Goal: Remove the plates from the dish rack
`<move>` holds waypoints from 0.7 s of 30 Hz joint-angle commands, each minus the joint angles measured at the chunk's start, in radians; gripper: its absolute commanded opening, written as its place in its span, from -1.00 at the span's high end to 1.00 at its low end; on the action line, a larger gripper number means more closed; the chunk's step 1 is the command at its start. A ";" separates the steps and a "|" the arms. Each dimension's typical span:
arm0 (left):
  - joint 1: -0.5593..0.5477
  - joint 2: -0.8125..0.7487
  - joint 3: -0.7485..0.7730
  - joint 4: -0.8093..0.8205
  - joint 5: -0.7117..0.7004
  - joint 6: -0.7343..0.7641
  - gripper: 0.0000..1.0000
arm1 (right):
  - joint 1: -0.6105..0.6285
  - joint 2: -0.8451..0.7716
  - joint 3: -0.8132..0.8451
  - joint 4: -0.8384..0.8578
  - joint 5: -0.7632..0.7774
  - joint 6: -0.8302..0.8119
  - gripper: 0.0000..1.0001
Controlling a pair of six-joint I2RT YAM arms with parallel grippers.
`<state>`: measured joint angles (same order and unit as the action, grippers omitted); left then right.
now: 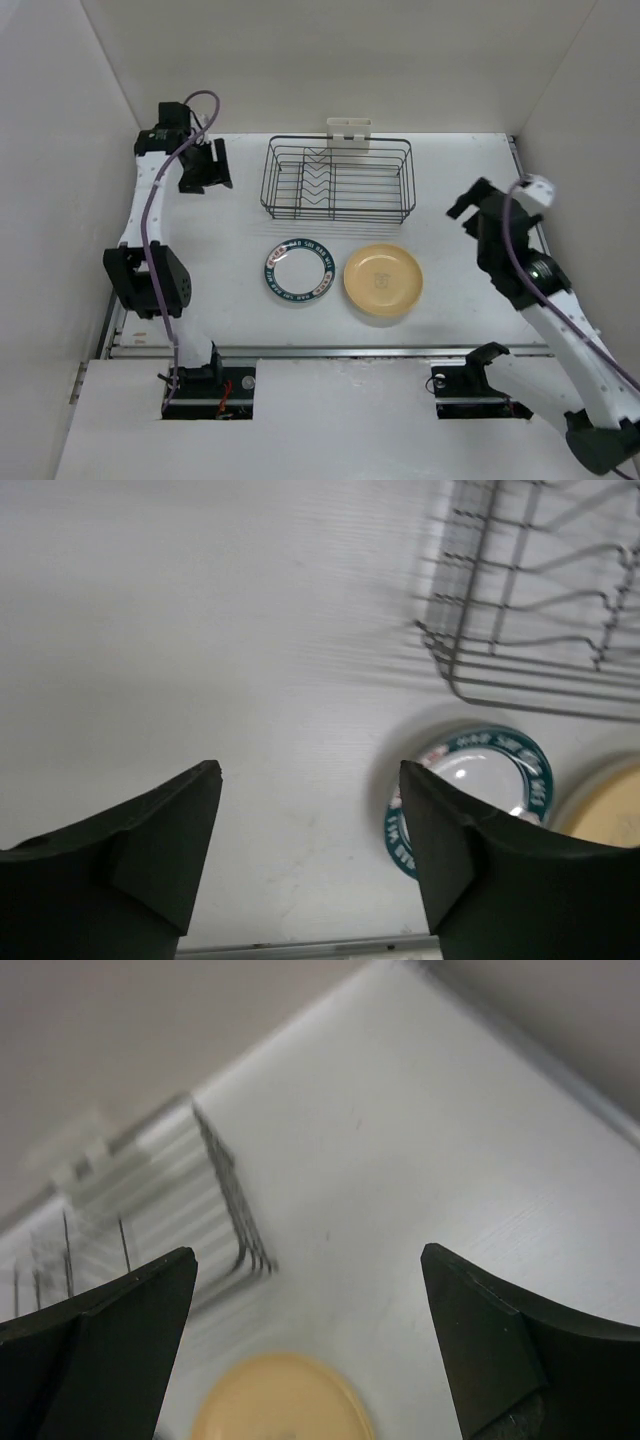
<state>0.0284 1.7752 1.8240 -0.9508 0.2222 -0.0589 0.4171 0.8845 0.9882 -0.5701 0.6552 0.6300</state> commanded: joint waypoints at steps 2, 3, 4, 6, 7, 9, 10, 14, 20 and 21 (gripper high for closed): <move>0.091 -0.177 -0.037 0.063 -0.327 -0.120 -0.50 | -0.008 -0.145 0.061 -0.018 0.682 0.036 -1.00; 0.100 -0.195 -0.051 0.072 -0.386 -0.134 -0.63 | -0.008 -0.183 0.061 -0.017 0.728 0.019 -1.00; 0.110 -0.213 -0.069 0.084 -0.446 -0.145 -0.69 | -0.008 -0.199 0.061 -0.002 0.754 -0.030 -1.00; 0.125 -0.261 -0.089 0.107 -0.596 -0.168 -0.78 | -0.008 -0.226 0.073 0.036 0.753 -0.087 -1.00; 0.139 -0.272 -0.089 0.107 -0.631 -0.168 -0.83 | -0.008 -0.248 0.073 0.048 0.739 -0.113 -1.00; 0.151 -0.283 -0.098 0.107 -0.695 -0.182 -0.89 | -0.008 -0.260 0.063 0.074 0.715 -0.144 -1.00; 0.160 -0.283 -0.098 0.107 -0.695 -0.193 -0.92 | -0.008 -0.260 0.047 0.085 0.715 -0.144 -1.00; 0.160 -0.292 -0.098 0.098 -0.632 -0.193 -0.92 | -0.008 -0.208 0.035 0.139 0.705 -0.144 -1.00; 0.160 -0.292 -0.098 0.098 -0.612 -0.193 -0.92 | -0.008 -0.063 0.088 0.104 0.733 -0.144 -1.00; 0.160 -0.292 -0.107 0.098 -0.612 -0.193 -0.92 | -0.008 -0.050 0.089 0.093 0.733 -0.144 -1.00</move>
<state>0.1867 1.4979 1.7275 -0.8631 -0.3782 -0.2352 0.4107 0.7940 1.0336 -0.4812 1.3579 0.5045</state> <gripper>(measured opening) 0.960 0.999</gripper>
